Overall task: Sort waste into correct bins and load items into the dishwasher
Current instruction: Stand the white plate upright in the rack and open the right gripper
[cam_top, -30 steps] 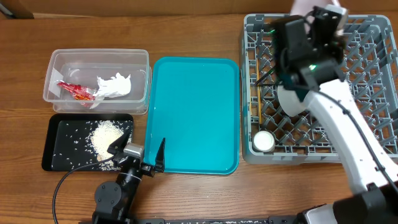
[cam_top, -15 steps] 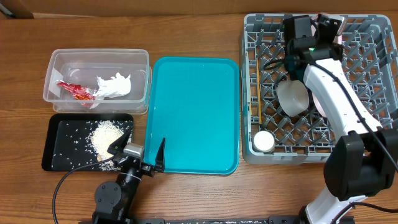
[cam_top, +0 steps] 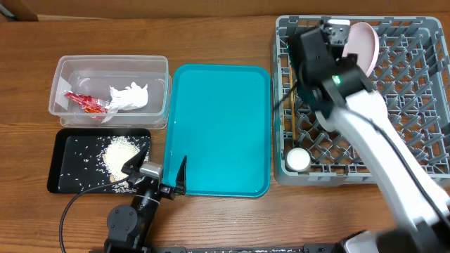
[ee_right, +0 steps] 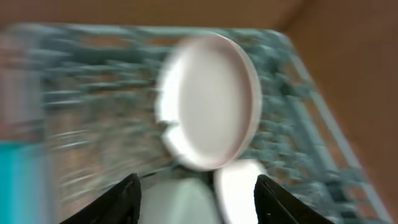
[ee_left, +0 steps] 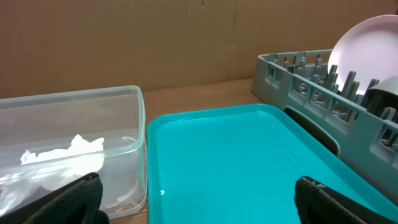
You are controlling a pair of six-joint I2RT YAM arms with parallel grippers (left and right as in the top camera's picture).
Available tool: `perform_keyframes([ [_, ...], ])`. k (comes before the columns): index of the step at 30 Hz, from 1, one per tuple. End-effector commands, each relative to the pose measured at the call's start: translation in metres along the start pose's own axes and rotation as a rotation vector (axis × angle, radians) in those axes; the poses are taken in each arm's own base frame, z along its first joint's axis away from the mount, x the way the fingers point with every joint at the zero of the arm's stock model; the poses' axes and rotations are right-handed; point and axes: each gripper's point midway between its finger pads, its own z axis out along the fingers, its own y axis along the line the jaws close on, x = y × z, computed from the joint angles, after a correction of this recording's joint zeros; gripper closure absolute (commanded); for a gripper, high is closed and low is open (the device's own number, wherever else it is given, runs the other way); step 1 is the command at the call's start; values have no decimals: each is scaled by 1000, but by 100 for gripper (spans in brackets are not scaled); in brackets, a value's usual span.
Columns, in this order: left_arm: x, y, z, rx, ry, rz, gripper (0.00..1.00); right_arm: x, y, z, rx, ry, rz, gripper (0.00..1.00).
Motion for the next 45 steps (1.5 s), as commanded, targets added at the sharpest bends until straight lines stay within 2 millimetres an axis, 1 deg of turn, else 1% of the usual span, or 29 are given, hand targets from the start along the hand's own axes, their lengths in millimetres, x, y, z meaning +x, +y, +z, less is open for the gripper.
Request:
perform_keyframes([
  [1,1,1,0,-5,1,0,0,-17,17,-101,-418,-66,94,37],
  [2,1,1,0,-5,1,0,0,-15,20,-118,-487,-71,91,34],
  [3,1,1,0,-5,1,0,0,-13,22,-137,-561,-79,89,24],
  [4,1,1,0,-5,1,0,0,-11,24,-152,-620,-85,86,0],
  [6,1,1,0,-5,1,0,0,-9,23,-183,-737,-108,85,0],
  [7,1,1,0,-5,1,0,0,-8,22,-192,-773,-113,85,0],
  [8,1,1,0,-5,1,0,0,-6,21,-206,-833,-120,83,0],
  [14,1,1,0,-5,1,0,0,16,21,-256,-1092,-66,38,0],
  [15,1,1,0,-5,1,0,0,18,20,-256,-1090,-56,33,0],
  [17,1,1,0,-5,1,0,0,29,16,-248,-1050,-25,-1,0],
  [20,1,1,0,-5,1,0,0,51,7,-236,-981,47,-50,0],
  [21,1,1,0,-5,1,0,0,54,3,-234,-964,54,-52,0],
  [23,1,1,0,-5,1,0,0,54,-7,-233,-934,33,-43,0],
  [25,1,1,0,-5,1,0,0,47,-19,-233,-897,-21,-17,0],
  [26,1,1,0,-5,1,0,0,40,-26,-233,-879,-63,4,0],
  [30,1,1,0,-5,1,0,0,-1,-61,-249,-869,-350,72,0],
  [32,1,1,0,-5,1,0,0,-10,-78,-251,-860,-447,124,0],
  [33,1,1,0,-5,1,0,0,-9,-82,-249,-851,-463,141,0],
  [34,1,1,0,-5,1,0,0,-4,-89,-239,-823,-483,171,0],
  [36,1,1,0,-5,1,0,0,5,-96,-226,-781,-493,198,0],
  [39,1,1,0,-5,1,0,0,32,-102,-200,-716,-490,232,0],
  [40,1,1,0,-5,1,0,0,44,-103,-189,-696,-480,238,0],
  [41,1,1,0,-5,1,0,0,65,-103,-173,-667,-462,246,0],
  [44,1,1,0,-5,1,0,0,95,-102,-149,-632,-457,264,0],
  [45,1,1,0,-5,1,0,0,100,-101,-144,-626,-472,272,0],
])
